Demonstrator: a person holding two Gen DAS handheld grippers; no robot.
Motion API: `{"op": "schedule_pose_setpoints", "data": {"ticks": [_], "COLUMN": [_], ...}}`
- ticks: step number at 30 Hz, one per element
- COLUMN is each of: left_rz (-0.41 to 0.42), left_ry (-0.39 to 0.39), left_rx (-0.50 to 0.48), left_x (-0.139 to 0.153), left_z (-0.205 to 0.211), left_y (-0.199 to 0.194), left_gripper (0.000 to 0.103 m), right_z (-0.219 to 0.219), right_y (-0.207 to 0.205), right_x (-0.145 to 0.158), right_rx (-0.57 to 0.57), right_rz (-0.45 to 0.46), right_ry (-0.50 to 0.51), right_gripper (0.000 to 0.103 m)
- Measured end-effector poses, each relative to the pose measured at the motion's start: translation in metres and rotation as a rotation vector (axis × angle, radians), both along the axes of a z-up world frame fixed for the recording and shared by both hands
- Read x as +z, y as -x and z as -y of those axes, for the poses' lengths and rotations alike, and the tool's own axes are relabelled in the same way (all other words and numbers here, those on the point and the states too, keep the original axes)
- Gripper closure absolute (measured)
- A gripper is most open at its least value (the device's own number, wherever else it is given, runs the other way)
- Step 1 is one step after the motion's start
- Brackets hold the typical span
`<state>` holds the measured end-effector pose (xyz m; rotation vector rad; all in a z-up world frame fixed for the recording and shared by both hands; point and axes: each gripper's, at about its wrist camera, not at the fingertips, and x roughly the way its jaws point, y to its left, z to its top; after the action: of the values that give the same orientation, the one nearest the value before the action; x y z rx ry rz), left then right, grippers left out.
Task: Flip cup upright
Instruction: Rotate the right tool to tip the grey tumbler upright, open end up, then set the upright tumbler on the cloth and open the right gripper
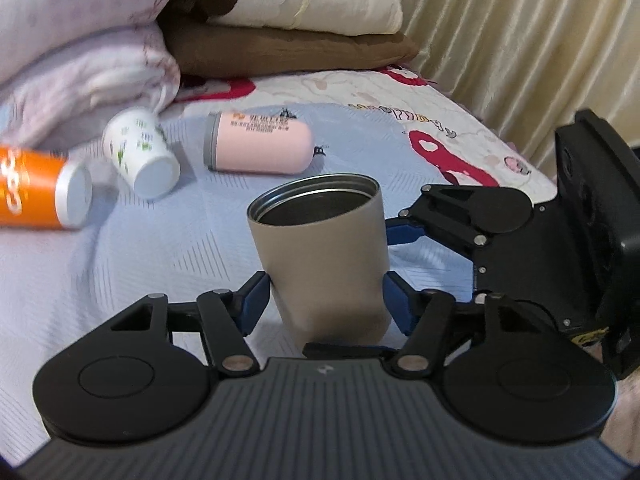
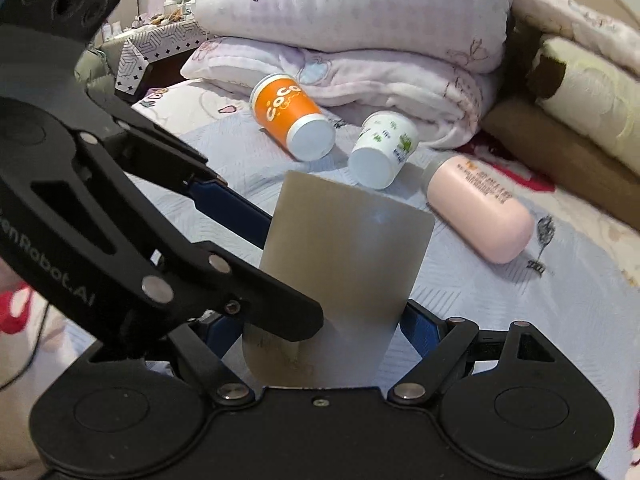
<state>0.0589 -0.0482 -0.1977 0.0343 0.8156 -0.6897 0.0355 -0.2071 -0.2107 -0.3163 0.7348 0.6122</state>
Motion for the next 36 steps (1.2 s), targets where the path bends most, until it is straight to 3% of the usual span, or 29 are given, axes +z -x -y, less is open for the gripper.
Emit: {"op": "schedule_pose_setpoints", "data": {"ticks": [2, 7, 10, 14, 22, 29, 36], "left_rz": [0.064, 0.109, 0.134, 0.155, 0.212, 0.156, 0.164], "left_ry": [-0.022, 0.008, 0.010, -0.010, -0.049, 0.013, -0.010], "left_rx": [-0.016, -0.006, 0.016, 0.054, 0.006, 0.010, 0.007], "left_x": [0.002, -0.002, -0.004, -0.006, -0.005, -0.013, -0.013], "left_z": [0.005, 0.000, -0.004, -0.003, 0.007, 0.011, 0.014], "left_y": [0.003, -0.007, -0.014, -0.027, -0.037, -0.045, -0.040], "left_gripper": [0.045, 0.045, 0.045, 0.046, 0.046, 0.046, 0.046], "right_z": [-0.003, -0.008, -0.007, -0.018, -0.019, -0.002, 0.001], "right_y": [-0.004, -0.010, -0.018, -0.028, -0.030, -0.039, -0.035], "right_x": [-0.001, -0.006, -0.009, -0.018, -0.029, -0.034, -0.038], "right_rx": [-0.044, -0.082, -0.067, -0.048, -0.051, -0.097, -0.096], "right_rz": [0.011, 0.108, 0.164, 0.245, 0.409, 0.299, 0.312], "right_ry": [0.001, 0.032, 0.004, 0.055, 0.130, 0.032, 0.023], "right_gripper": [0.015, 0.016, 0.017, 0.017, 0.017, 0.017, 0.018]}}
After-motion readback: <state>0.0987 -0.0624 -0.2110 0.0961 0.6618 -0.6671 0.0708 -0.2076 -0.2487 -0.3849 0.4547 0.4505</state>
